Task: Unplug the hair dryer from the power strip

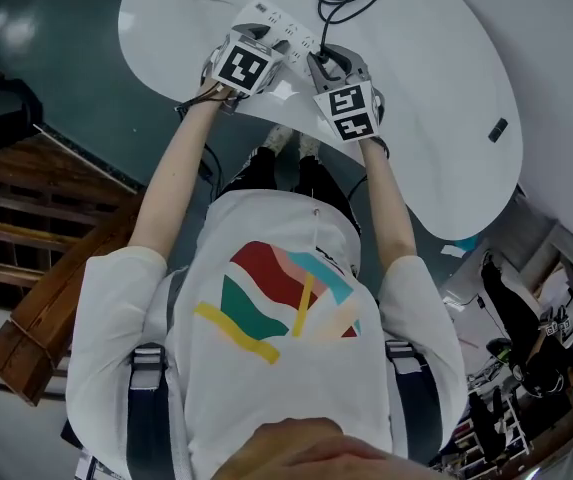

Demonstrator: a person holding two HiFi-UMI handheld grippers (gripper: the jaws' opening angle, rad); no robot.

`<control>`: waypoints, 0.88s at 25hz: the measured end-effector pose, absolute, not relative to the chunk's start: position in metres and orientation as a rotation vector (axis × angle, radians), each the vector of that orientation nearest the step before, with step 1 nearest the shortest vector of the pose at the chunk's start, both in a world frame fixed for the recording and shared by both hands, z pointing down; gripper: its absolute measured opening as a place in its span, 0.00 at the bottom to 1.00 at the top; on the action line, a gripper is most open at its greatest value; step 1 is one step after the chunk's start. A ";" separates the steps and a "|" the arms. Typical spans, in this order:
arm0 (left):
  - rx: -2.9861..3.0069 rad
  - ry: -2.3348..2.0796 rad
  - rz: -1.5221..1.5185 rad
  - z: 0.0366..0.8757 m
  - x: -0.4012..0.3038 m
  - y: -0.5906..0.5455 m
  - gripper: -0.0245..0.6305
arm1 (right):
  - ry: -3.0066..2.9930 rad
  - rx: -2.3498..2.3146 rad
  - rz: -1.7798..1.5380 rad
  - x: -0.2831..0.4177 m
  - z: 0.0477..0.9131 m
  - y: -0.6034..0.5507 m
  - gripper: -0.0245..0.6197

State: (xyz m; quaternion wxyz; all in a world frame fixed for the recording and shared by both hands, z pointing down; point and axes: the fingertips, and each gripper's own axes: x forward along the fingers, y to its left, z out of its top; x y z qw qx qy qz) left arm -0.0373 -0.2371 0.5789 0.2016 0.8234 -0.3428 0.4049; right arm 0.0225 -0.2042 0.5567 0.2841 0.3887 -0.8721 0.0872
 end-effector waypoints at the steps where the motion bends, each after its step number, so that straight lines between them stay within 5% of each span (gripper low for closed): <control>1: 2.301 -0.956 1.133 0.579 -0.037 -0.237 0.30 | -2.331 1.050 0.241 0.023 0.557 -0.204 0.18; 22: 2.250 -0.865 1.126 0.573 -0.036 -0.234 0.30 | -2.480 1.105 0.320 0.023 0.527 -0.206 0.13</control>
